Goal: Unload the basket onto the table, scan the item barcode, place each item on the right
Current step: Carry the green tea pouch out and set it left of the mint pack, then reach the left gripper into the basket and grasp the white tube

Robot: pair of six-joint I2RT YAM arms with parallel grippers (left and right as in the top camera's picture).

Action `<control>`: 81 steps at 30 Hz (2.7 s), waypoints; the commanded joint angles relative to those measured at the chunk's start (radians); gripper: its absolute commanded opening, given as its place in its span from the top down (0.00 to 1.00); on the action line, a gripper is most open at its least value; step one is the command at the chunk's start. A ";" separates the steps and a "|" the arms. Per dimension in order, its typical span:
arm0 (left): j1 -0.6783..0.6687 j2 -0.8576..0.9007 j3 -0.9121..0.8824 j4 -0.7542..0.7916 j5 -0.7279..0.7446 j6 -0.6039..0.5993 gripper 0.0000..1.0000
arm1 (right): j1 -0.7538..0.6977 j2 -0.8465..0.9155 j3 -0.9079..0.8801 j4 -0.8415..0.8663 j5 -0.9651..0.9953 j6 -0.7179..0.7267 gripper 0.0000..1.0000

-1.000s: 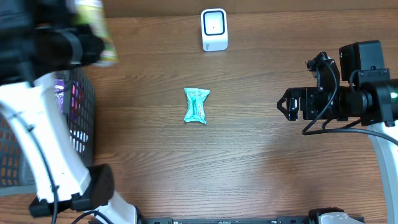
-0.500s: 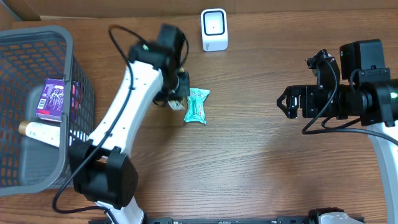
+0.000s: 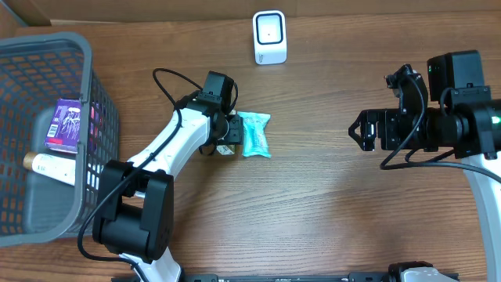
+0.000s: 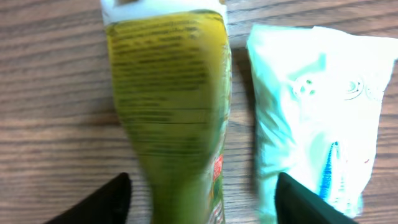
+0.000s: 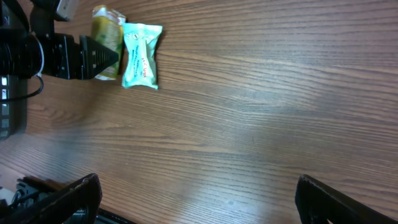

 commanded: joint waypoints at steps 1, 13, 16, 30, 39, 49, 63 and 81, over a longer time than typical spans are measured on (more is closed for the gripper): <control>0.002 -0.013 0.013 -0.005 0.034 0.097 0.33 | 0.005 -0.007 0.015 0.003 0.006 0.002 0.00; 0.212 -0.108 0.881 -0.626 -0.021 0.071 0.37 | 0.005 -0.007 0.015 -0.013 0.006 0.002 0.00; 0.378 -0.143 1.058 -0.808 -0.089 0.008 0.37 | 0.005 -0.007 0.015 -0.017 0.006 0.002 0.00; 0.972 -0.164 0.630 -0.750 -0.022 -0.090 0.37 | 0.005 -0.007 0.015 -0.016 0.006 0.002 0.00; 0.999 -0.164 0.189 -0.458 -0.016 -0.128 0.38 | 0.005 -0.007 0.015 -0.017 0.005 0.002 0.00; 0.993 -0.164 -0.111 -0.108 -0.016 -0.146 0.37 | 0.005 -0.007 0.015 -0.016 0.005 0.002 0.00; 0.993 -0.161 -0.308 0.105 -0.097 -0.158 0.79 | 0.005 -0.007 0.015 -0.020 0.005 0.003 0.00; 0.993 -0.244 0.088 -0.243 -0.045 -0.036 0.96 | 0.005 -0.007 0.015 -0.019 0.005 0.003 0.00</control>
